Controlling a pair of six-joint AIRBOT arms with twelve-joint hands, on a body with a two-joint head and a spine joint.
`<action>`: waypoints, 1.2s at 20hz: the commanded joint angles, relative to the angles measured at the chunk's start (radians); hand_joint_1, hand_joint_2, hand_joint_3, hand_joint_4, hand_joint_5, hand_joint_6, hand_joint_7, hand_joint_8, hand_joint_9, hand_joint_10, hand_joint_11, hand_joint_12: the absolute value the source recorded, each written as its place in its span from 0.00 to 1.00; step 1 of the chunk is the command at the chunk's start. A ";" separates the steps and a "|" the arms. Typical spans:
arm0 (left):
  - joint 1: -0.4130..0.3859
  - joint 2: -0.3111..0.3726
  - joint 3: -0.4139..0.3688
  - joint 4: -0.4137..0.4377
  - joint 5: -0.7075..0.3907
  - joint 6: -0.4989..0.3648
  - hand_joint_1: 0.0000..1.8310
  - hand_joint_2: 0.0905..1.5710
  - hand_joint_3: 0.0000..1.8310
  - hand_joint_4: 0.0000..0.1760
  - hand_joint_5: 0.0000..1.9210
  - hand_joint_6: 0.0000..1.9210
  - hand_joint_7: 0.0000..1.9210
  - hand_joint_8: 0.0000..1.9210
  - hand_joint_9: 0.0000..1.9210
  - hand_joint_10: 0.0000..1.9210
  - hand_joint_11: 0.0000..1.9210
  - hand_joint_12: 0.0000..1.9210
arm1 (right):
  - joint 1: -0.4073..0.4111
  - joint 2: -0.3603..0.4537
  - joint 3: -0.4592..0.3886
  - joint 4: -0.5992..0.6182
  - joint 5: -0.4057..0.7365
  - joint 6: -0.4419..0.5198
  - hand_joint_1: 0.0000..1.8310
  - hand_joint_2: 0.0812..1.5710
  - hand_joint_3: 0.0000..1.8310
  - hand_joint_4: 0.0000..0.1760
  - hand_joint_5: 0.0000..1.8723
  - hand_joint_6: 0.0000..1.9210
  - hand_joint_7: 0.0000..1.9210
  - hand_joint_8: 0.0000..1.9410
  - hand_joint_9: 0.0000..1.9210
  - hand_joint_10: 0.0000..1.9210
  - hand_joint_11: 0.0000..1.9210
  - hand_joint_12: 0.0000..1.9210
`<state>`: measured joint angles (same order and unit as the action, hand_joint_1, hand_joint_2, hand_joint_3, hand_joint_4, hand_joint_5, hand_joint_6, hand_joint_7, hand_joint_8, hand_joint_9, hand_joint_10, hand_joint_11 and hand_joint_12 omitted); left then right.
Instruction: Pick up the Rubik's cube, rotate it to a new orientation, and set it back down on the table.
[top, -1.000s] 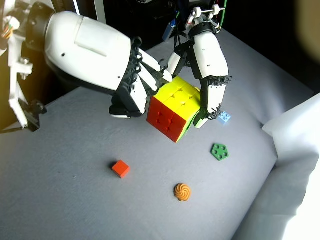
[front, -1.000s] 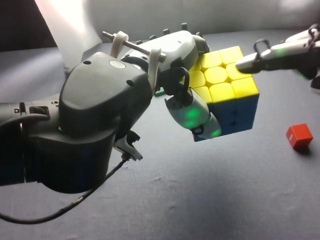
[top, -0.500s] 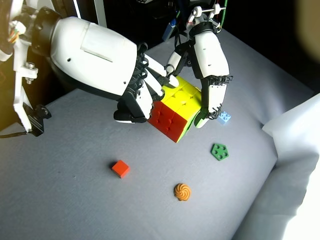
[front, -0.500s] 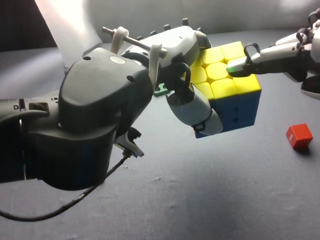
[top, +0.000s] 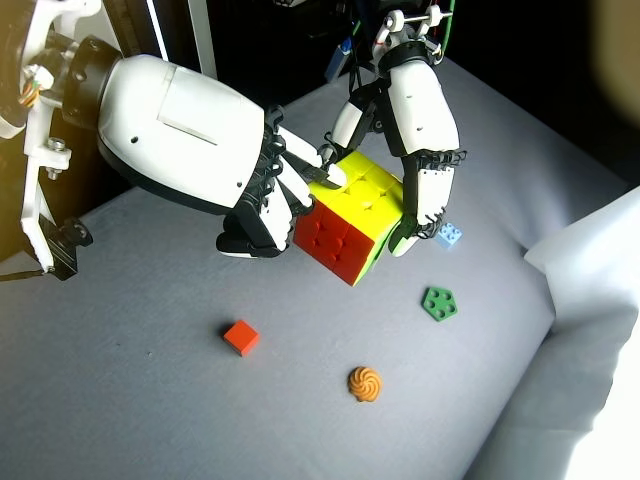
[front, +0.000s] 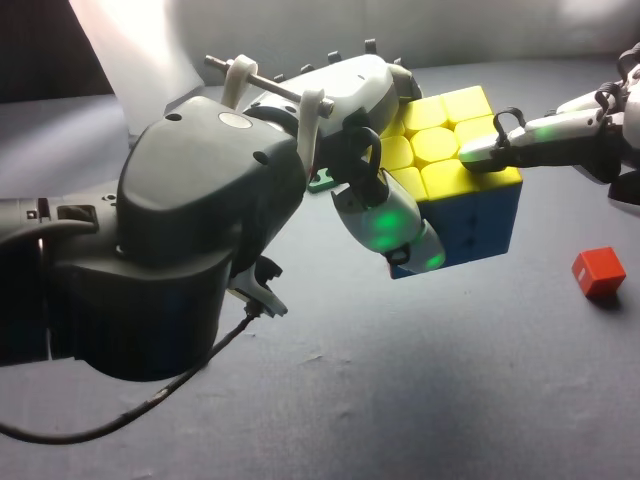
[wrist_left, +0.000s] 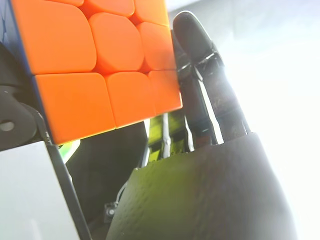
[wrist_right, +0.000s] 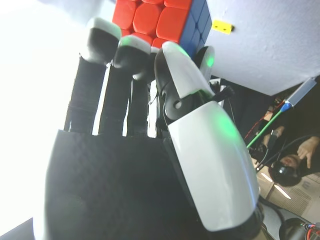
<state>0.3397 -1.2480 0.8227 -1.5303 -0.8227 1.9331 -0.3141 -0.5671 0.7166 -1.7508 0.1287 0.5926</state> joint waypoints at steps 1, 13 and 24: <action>-0.016 0.009 -0.001 0.081 -0.022 -0.015 0.75 0.70 0.00 0.00 0.47 0.49 0.51 0.54 0.43 0.69 0.29 0.64 | 0.005 0.005 0.000 0.009 0.001 0.000 0.70 0.86 0.00 1.00 0.11 0.01 0.27 0.92 0.44 1.00 0.42 1.00; -0.019 0.008 -0.002 0.075 -0.022 -0.010 0.75 0.72 0.00 0.00 0.45 0.50 0.48 0.61 0.41 0.73 0.26 0.67 | -0.034 0.033 -0.001 0.009 0.036 0.027 0.80 0.81 0.00 1.00 0.10 0.00 0.33 0.98 0.46 1.00 0.42 1.00; -0.019 0.008 -0.001 0.075 -0.023 -0.009 0.75 0.72 0.00 0.00 0.45 0.51 0.49 0.60 0.39 0.74 0.23 0.68 | -0.073 -0.014 0.001 0.009 -0.027 0.015 0.83 0.79 0.00 1.00 0.09 0.00 0.36 1.00 0.48 1.00 0.45 1.00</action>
<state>0.3405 -1.2427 0.8227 -1.5448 -0.8455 1.9484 -0.3939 -0.5816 0.7166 -1.7508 0.1287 0.6128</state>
